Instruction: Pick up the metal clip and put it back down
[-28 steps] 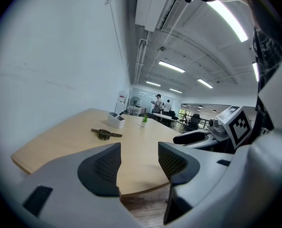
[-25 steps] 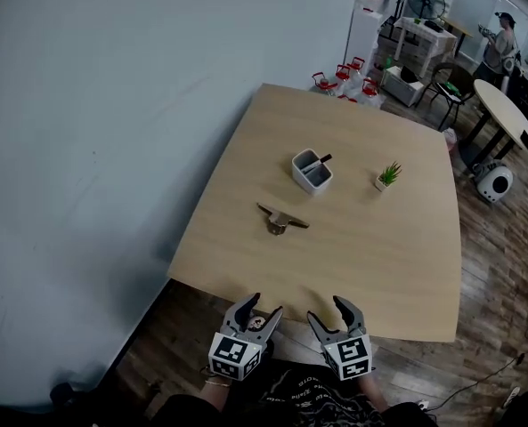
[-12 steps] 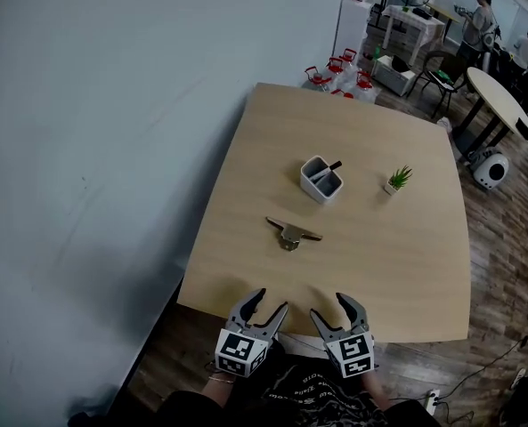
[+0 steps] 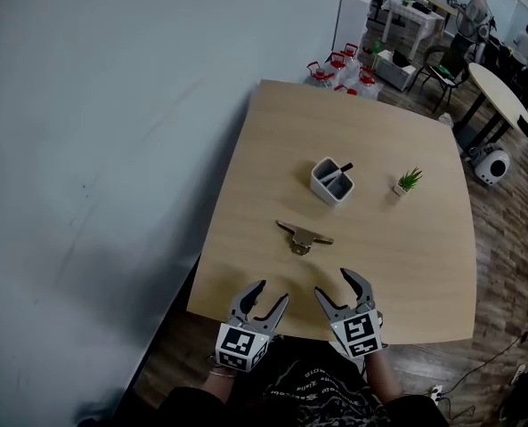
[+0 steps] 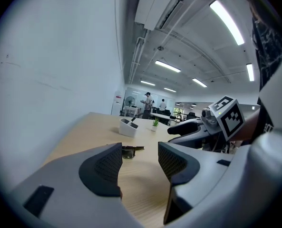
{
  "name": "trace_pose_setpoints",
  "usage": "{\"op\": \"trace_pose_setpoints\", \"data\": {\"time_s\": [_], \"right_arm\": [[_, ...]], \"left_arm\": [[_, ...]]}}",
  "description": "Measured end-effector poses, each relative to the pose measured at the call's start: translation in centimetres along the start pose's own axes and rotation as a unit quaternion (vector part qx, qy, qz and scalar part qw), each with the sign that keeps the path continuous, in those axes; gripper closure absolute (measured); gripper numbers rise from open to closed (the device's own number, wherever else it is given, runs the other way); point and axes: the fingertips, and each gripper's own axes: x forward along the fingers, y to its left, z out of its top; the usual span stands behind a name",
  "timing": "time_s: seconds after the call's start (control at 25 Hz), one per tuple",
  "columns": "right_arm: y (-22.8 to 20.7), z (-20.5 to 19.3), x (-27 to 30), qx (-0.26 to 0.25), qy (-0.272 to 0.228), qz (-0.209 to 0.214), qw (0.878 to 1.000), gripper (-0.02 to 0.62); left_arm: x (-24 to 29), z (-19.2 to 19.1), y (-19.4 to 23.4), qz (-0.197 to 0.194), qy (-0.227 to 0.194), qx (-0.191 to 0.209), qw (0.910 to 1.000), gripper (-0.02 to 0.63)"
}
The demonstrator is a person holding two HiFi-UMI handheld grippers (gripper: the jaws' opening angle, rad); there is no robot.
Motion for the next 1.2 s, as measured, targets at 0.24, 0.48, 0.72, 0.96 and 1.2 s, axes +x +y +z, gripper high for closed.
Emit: {"op": "trace_pose_setpoints", "data": {"time_s": [0.24, 0.48, 0.72, 0.96, 1.2], "right_arm": [[-1.2, 3.7, 4.1, -0.069, -0.008, 0.032, 0.997, 0.295], [-0.9, 3.8, 8.6, -0.151, 0.023, 0.061, 0.986, 0.305], [-0.2, 1.1, 12.8, -0.233, 0.067, 0.076, 0.967, 0.324], [-0.8, -1.7, 15.9, -0.221, 0.11, 0.085, 0.965, 0.344], [-1.1, -1.8, 16.7, -0.234, 0.098, 0.082, 0.964, 0.501]], "left_arm": [[-0.6, 0.9, 1.6, 0.036, -0.012, -0.016, 0.9991, 0.364], [-1.9, 0.7, 3.3, 0.08, -0.016, -0.032, 0.9962, 0.364], [-3.0, 0.5, 4.1, 0.117, -0.016, -0.037, 0.9923, 0.364], [-3.6, 0.1, 4.0, 0.141, 0.0, -0.038, 0.9893, 0.364], [-4.0, -0.8, 3.8, 0.16, 0.012, -0.048, 0.9859, 0.364]]}}
